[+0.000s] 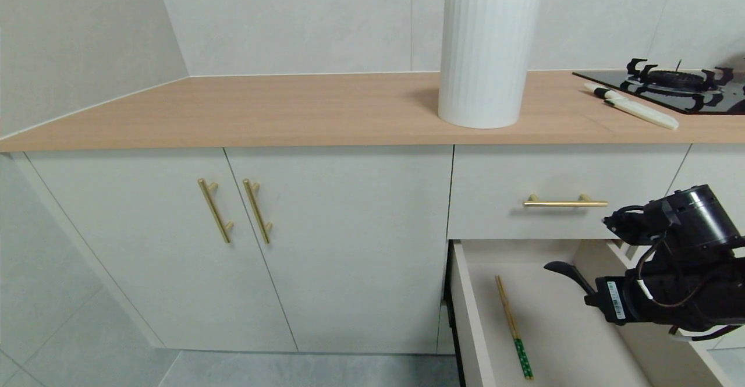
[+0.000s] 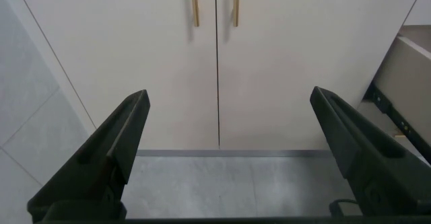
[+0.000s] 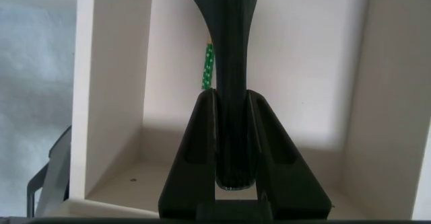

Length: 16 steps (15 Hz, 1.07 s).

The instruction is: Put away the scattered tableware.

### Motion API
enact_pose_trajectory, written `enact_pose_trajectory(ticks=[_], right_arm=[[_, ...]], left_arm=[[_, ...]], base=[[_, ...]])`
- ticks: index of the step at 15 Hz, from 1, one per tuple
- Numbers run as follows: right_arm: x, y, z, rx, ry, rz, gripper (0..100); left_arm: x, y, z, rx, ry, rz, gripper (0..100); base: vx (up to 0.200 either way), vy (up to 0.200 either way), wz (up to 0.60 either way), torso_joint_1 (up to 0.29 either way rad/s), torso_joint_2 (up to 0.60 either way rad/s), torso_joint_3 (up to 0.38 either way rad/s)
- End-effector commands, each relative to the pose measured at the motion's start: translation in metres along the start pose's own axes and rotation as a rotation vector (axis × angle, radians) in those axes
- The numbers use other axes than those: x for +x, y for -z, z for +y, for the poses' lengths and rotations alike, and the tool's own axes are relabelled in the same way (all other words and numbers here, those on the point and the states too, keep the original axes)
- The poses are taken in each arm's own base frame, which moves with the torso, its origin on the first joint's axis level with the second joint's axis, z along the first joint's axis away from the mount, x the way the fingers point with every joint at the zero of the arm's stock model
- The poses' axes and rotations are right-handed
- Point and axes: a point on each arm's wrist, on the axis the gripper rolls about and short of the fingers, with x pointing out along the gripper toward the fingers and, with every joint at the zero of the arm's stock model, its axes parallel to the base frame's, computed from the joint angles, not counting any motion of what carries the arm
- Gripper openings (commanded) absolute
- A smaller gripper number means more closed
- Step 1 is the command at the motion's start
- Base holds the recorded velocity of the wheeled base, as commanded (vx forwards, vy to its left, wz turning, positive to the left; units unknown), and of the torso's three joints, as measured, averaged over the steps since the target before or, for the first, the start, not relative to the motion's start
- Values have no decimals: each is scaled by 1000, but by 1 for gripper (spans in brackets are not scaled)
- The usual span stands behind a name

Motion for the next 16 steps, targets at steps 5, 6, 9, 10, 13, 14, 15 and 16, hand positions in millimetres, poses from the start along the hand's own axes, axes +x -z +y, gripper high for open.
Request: enact_pose_trajectory(ticks=[5, 6, 9, 10, 13, 14, 15, 16], right_arm=[[103, 10, -12, 34, 166, 103, 0], [116, 13, -15, 43, 170, 98, 0], [157, 33, -21, 46, 181, 91, 0], [162, 36, -21, 45, 181, 91, 0], [181, 48, -24, 40, 193, 115, 0], [182, 49, -24, 39, 195, 118, 0], [184, 49, -24, 39, 196, 121, 0], [185, 49, -24, 40, 197, 121, 0]], left_arm=[[0, 0, 0, 0, 0, 0, 100], [0, 0, 0, 0, 0, 0, 100], [0, 0, 0, 0, 0, 0, 100], [0, 0, 0, 0, 0, 0, 100], [0, 0, 0, 0, 0, 0, 100], [0, 0, 0, 0, 0, 0, 100], [0, 0, 0, 0, 0, 0, 100], [0, 0, 0, 0, 0, 0, 100]], base=[[0, 0, 0, 0, 0, 0], [0, 0, 0, 0, 0, 0], [0, 0, 0, 0, 0, 0], [0, 0, 0, 0, 0, 0], [0, 0, 0, 0, 0, 0], [0, 0, 0, 0, 0, 0], [0, 0, 0, 0, 0, 0], [0, 0, 0, 0, 0, 0]])
